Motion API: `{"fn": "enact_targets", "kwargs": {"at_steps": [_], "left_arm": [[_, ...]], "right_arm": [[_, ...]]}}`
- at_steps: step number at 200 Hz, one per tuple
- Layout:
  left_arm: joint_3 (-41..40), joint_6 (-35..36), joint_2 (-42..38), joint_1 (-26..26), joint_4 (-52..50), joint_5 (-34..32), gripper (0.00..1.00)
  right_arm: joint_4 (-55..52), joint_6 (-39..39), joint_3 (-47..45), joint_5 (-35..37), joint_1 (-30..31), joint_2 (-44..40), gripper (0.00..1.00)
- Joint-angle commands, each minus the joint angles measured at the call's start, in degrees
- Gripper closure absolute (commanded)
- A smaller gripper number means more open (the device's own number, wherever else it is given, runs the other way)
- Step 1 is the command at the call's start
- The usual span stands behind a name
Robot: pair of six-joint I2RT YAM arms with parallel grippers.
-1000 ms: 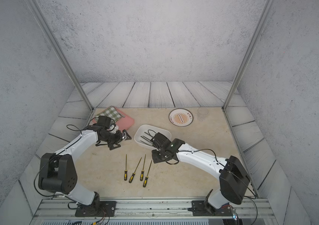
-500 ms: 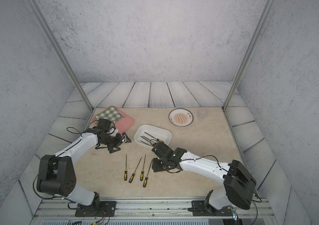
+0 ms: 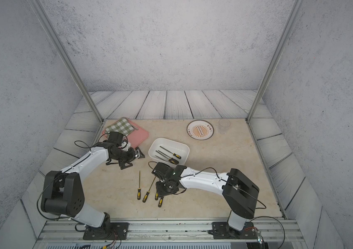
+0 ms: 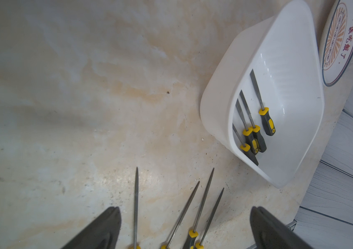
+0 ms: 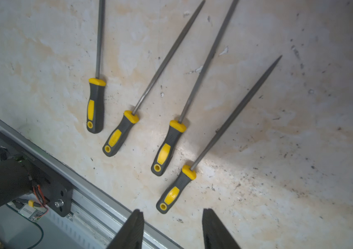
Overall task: Put the file tool into the storage box
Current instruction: Pick up the file tool from the center of the board.
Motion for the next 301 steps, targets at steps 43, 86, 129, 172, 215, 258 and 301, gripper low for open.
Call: {"fn": "enact_targets", "kwargs": {"at_steps": [43, 86, 129, 172, 215, 258, 301], "left_arm": [[-3.5, -0.9, -2.9, -0.2, 0.6, -0.8, 0.00], [-3.9, -0.1, -2.8, -0.2, 0.2, -0.9, 0.00], [-3.2, -0.1, -1.8, -0.4, 0.2, -0.6, 0.00], [-1.6, -0.3, -1.0, -0.7, 0.0, -0.6, 0.00], [-1.1, -0.5, -0.3, -1.0, 0.1, -0.4, 0.00], [-1.3, -0.5, -0.1, -1.2, 0.2, -0.2, 0.00], [-1.0, 0.0, -0.1, -1.4, -0.3, -0.7, 0.00]], "right_arm": [[-8.4, 2.8, 4.3, 0.6, 1.5, 5.8, 0.49], [-6.3, 4.6, 3.7, -0.1, 3.0, 8.2, 0.49], [-5.9, 4.2, 4.6, 0.4, 3.1, 10.2, 0.49], [-10.5, 3.0, 6.9, 3.0, 3.2, 13.2, 0.49], [-9.6, 5.7, 3.1, 5.6, 3.1, 9.5, 0.50], [-7.8, 4.0, 2.6, 3.9, 3.2, 9.9, 0.56], [-7.4, 2.3, 3.7, 4.1, 3.3, 10.4, 0.68]]}}
